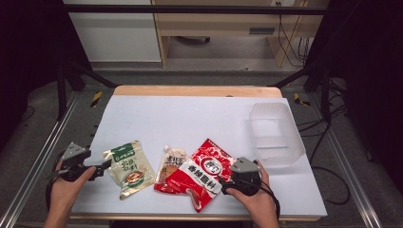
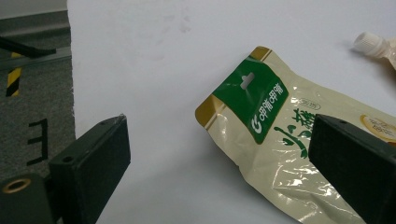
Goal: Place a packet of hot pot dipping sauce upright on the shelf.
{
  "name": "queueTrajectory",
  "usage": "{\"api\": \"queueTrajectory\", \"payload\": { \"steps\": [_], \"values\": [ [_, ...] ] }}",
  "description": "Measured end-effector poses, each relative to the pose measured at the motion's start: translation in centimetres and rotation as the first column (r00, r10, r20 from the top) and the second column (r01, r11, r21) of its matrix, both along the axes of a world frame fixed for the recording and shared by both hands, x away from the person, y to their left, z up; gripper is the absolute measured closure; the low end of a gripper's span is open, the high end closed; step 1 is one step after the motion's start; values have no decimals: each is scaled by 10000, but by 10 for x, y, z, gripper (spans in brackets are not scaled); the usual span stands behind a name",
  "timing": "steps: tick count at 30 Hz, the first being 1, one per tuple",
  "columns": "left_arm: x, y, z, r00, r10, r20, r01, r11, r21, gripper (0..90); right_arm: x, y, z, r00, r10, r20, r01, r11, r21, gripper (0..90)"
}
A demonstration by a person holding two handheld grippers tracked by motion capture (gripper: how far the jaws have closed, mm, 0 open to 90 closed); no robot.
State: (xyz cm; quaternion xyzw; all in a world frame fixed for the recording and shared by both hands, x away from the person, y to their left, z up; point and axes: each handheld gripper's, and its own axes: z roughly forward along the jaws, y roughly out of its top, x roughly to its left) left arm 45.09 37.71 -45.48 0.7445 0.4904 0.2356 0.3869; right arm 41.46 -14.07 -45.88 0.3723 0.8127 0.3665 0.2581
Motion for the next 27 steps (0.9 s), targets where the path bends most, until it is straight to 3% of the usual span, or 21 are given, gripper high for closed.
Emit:
{"api": "queueTrajectory", "payload": {
  "steps": [5, 8, 19, 24, 27],
  "values": [
    [5, 4, -2, 9999, 104, 43, -105, 9999, 134, 62, 0, -2, -1, 9999, -103, -45, 103, 9999, 31, 103],
    [6, 7, -6, 9998, 34, -202, -28, 9995, 315, 63, 1, -2, -2, 9999, -109, -91, 109, 9999, -4, 103],
    [10, 9, -8, 9985, -142, -536, 147, 9999, 88, 96, 1, -2, -4, 9996, -219, -199, 219, 9998, 3, 104],
    [13, 3, -12, 9943, -677, -827, 651, 9973, -340, 145, 0, -3, -2, 9997, -184, -128, 185, 9998, 19, 105],
    [14, -3, -13, 9886, -1016, -1112, 979, 9945, -384, 195, 0, -1, -2, 9998, -182, -128, 182, 9998, -12, 105]
  ]
}}
